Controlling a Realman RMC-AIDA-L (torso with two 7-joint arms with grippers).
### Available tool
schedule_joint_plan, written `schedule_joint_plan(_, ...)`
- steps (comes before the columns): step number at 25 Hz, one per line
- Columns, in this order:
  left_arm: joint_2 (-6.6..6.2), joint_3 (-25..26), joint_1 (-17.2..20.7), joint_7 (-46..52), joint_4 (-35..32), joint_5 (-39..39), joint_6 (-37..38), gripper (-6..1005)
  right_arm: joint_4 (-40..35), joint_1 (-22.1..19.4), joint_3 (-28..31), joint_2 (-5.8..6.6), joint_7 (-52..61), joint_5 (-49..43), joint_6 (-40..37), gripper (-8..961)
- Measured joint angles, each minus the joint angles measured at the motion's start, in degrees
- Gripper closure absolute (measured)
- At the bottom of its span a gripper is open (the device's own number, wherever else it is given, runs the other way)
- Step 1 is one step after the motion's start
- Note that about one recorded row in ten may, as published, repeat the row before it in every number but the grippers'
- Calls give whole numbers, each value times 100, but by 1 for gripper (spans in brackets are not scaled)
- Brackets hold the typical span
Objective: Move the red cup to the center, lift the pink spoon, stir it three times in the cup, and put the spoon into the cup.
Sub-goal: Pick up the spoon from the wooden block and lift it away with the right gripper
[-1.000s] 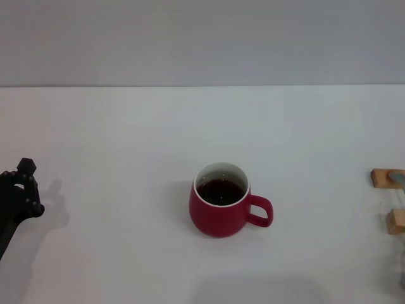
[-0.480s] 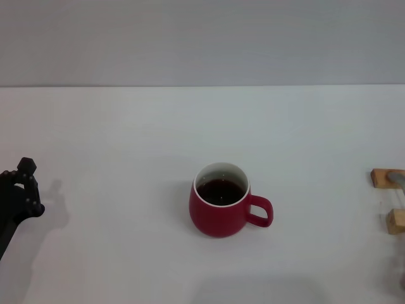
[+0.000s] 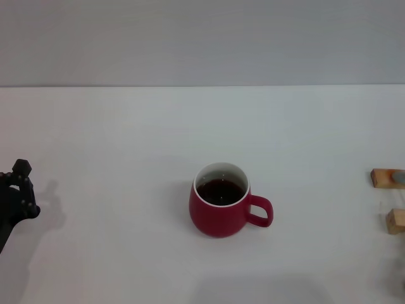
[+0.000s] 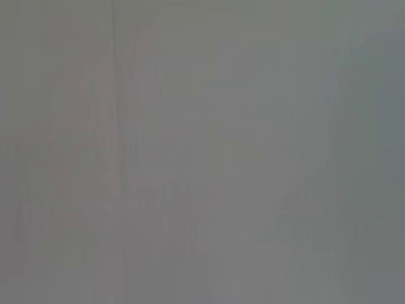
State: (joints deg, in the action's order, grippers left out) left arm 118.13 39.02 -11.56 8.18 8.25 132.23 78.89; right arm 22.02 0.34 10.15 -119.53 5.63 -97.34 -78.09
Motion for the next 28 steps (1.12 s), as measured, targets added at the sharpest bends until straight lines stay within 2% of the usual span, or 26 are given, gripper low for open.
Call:
schedule_joint_plan(7,8,1,0,1,2,1,4,1001,340,-10,20,16,-680,5,-184,860)
schedule_joint_plan(17,9,3,-19,-1,28,-19,23,1001,766,44,-29,84,-1662,-60,-1224,882)
schedule_joint_plan(26,1,60,-58,13,30,-23,66,1001,893,126,-40,112,-1747,-308,-1884,919)
schedule_joint_plan(28,0,65,-64,8,29,-23,103,1001,1026,182,-43,152,-1749,-390,-2033,919)
